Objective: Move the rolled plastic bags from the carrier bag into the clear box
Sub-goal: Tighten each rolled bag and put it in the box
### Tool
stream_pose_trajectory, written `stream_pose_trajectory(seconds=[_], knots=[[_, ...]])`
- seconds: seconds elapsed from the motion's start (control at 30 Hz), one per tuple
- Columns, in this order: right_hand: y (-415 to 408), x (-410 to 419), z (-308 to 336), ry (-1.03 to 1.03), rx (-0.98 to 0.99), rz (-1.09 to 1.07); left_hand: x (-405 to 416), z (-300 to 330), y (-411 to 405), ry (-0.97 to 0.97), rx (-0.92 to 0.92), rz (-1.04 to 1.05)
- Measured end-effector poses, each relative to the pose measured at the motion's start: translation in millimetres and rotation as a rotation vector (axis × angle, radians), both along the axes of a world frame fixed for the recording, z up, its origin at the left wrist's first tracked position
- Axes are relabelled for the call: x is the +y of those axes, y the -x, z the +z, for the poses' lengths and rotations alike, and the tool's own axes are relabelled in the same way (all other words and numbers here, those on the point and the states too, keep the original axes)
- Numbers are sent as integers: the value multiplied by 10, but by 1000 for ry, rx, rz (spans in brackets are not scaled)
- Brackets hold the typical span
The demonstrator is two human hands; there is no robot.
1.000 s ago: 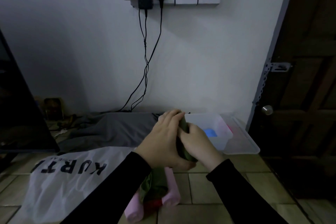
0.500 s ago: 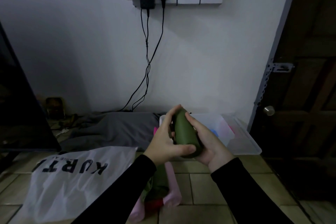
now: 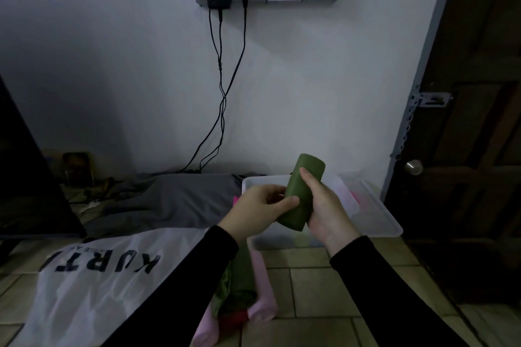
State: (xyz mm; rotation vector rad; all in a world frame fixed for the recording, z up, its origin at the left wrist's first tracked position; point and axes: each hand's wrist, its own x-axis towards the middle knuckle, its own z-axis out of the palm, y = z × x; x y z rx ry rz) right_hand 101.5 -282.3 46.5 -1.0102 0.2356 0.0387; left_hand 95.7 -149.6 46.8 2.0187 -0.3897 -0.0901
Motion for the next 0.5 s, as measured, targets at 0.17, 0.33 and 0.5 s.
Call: stream_pose_trajectory(seconds=[0.17,0.33,0.5], knots=[[-231,-330,-70,268,-87,62,-71,-12,-152,88,155,-3],[-644,-822,-416,1064,-137,-205,-222,-126,-362,113,218,110],[-907,-1102,-721,1398,-13,-52,-472,-207,-654,137,302,198]])
